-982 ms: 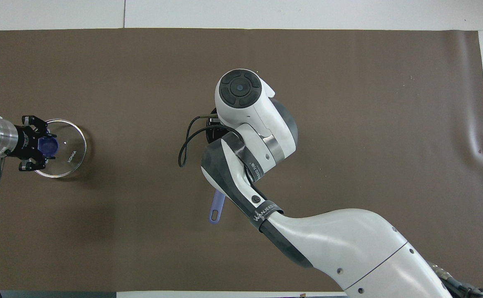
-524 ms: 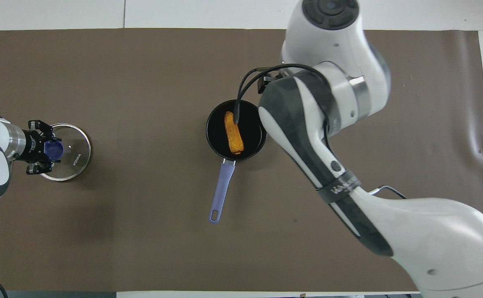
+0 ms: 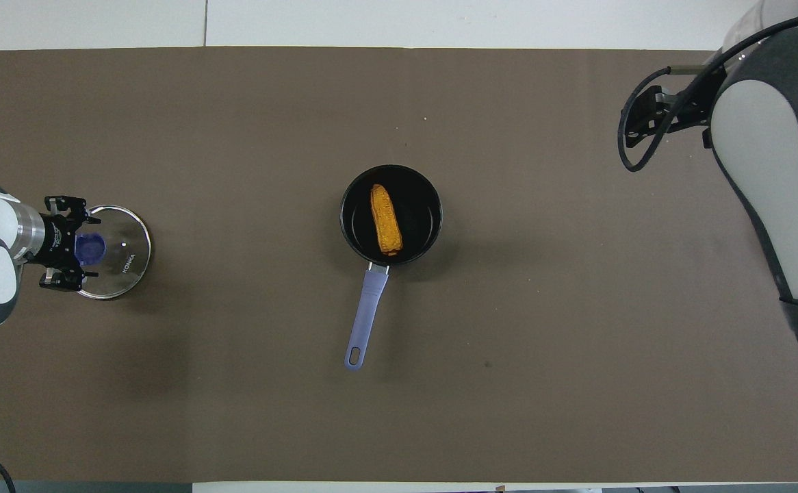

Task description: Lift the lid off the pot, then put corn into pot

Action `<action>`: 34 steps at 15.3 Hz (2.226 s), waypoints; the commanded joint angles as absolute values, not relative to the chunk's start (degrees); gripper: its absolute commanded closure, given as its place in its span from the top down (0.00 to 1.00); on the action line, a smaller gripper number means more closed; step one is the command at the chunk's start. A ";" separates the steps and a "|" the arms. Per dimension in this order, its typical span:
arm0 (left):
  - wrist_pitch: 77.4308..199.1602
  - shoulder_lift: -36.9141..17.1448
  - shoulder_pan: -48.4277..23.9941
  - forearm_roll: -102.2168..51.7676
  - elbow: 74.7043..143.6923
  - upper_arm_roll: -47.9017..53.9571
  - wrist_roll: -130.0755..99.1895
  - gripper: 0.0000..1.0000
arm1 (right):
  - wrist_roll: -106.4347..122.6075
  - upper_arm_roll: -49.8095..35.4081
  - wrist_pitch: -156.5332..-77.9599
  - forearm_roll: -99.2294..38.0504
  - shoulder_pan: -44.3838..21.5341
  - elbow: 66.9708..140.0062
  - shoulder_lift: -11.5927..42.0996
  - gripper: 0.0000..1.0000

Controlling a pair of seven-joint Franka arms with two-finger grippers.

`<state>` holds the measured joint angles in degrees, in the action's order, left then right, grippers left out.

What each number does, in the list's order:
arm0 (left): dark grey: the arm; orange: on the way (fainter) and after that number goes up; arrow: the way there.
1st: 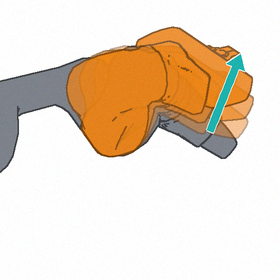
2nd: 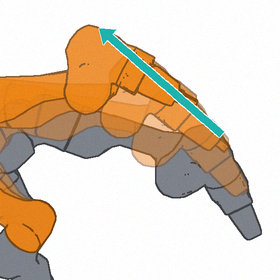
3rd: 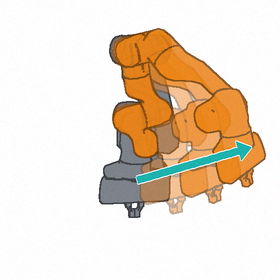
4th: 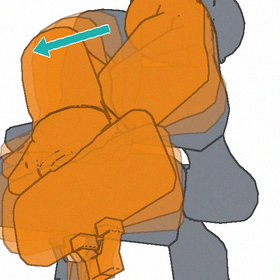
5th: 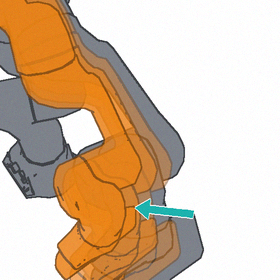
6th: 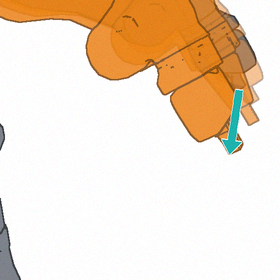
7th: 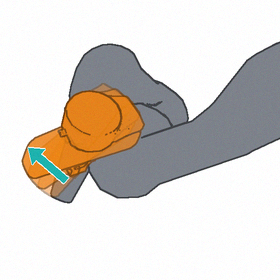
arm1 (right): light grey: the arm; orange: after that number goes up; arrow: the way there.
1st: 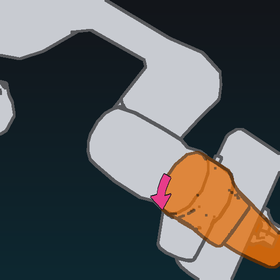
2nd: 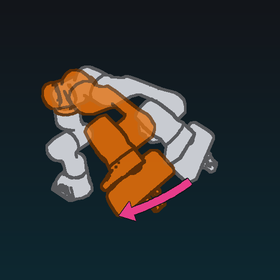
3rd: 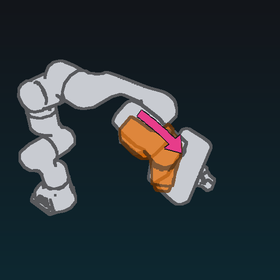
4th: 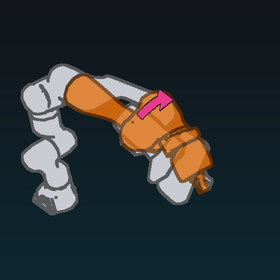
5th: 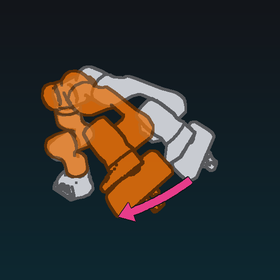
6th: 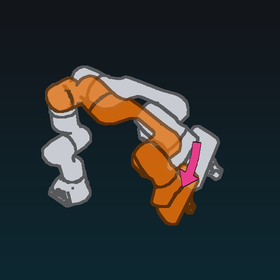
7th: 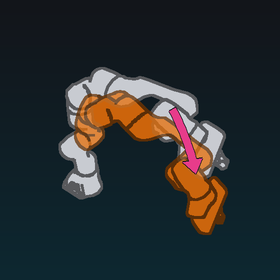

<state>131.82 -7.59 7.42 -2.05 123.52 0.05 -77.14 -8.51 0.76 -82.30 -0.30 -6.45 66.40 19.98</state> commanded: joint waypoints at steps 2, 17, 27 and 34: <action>118.07 -7.82 6.68 -2.29 111.48 -0.26 -69.03 1.00 | 0.59 0.53 -83.23 0.17 -3.08 77.23 13.90 1.00; 95.72 2.18 -3.43 0.97 97.81 0.35 0.77 1.00 | 3.60 0.53 -99.48 0.00 3.69 102.11 -1.66 1.00; 97.57 6.78 -4.40 0.53 103.46 1.23 0.79 1.00 | 3.43 0.53 -96.59 0.62 3.69 98.26 1.41 1.00; 89.03 2.72 -4.31 0.62 97.38 2.46 -0.52 1.00 | 3.43 0.44 -95.01 0.62 3.51 98.00 0.97 1.00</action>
